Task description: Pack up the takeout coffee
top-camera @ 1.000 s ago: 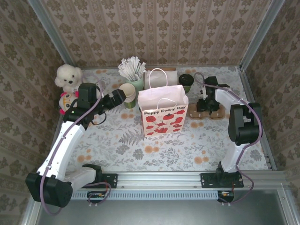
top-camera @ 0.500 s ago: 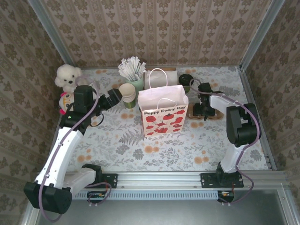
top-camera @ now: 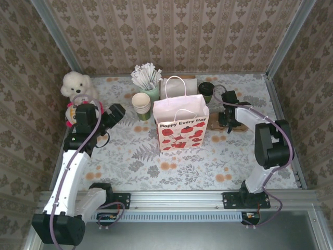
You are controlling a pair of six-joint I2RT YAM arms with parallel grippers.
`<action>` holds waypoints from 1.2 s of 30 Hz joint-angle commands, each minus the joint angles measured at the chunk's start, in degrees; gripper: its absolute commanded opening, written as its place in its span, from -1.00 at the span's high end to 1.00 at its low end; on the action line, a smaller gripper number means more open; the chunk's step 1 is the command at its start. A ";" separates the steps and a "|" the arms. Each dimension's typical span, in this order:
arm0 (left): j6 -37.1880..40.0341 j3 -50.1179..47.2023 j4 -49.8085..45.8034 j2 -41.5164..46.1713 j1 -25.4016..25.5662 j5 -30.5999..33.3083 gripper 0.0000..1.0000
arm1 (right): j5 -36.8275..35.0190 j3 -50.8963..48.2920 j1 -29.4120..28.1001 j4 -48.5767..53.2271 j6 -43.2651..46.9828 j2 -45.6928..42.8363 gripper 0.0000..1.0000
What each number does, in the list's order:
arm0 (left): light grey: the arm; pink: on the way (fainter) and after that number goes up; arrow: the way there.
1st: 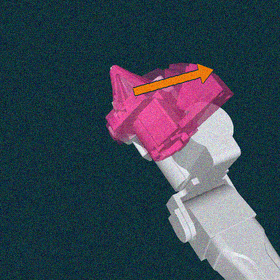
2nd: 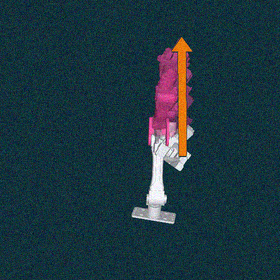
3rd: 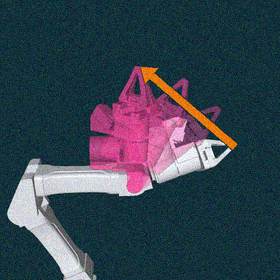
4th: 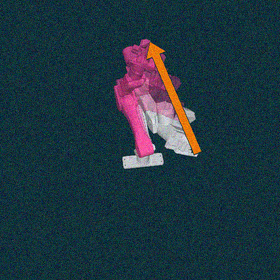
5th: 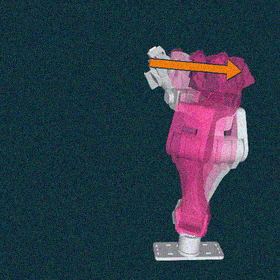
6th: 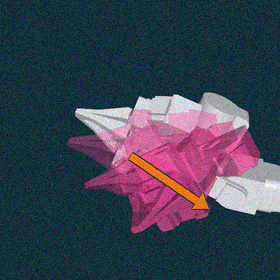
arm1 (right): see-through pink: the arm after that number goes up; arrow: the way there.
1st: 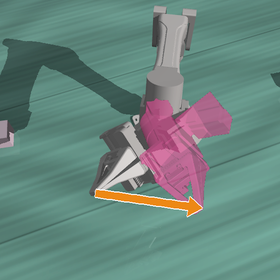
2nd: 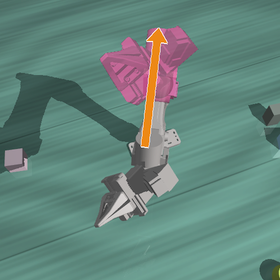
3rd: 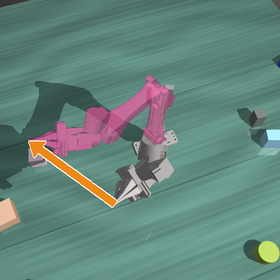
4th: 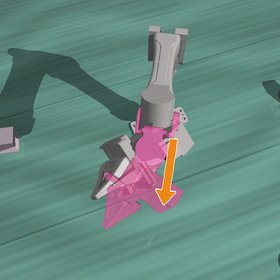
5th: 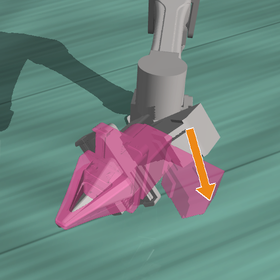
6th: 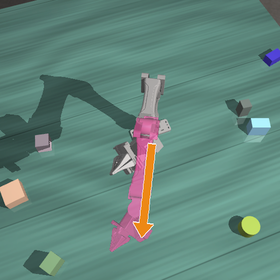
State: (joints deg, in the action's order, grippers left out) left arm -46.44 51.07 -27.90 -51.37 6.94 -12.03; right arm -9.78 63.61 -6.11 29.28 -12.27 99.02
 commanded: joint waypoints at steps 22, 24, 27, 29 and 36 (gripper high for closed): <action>9.23 20.36 -9.98 -13.58 18.82 -3.02 -1.00 | 24.26 17.13 6.21 11.96 -10.18 -26.63 0.38; 10.23 21.77 -9.90 -15.31 20.77 -4.48 -1.00 | 28.29 18.91 6.11 11.49 -12.13 -27.68 0.39; 11.48 23.63 -9.80 -17.69 21.92 -5.78 -0.97 | 36.90 22.18 4.82 9.72 -15.00 -28.06 0.40; 12.10 24.46 -9.54 -19.00 22.48 -6.76 -0.96 | 40.57 24.90 2.78 9.72 -15.93 -27.39 0.42; 16.78 26.77 -8.76 -22.12 23.43 -5.29 -0.98 | 47.99 30.12 -4.60 7.70 -21.27 -23.86 0.43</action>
State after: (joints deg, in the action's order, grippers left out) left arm -34.04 75.35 -36.91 -73.14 29.98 -17.76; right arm 31.57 92.23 -8.88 38.52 -29.15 73.58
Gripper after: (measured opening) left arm 0.987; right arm 0.294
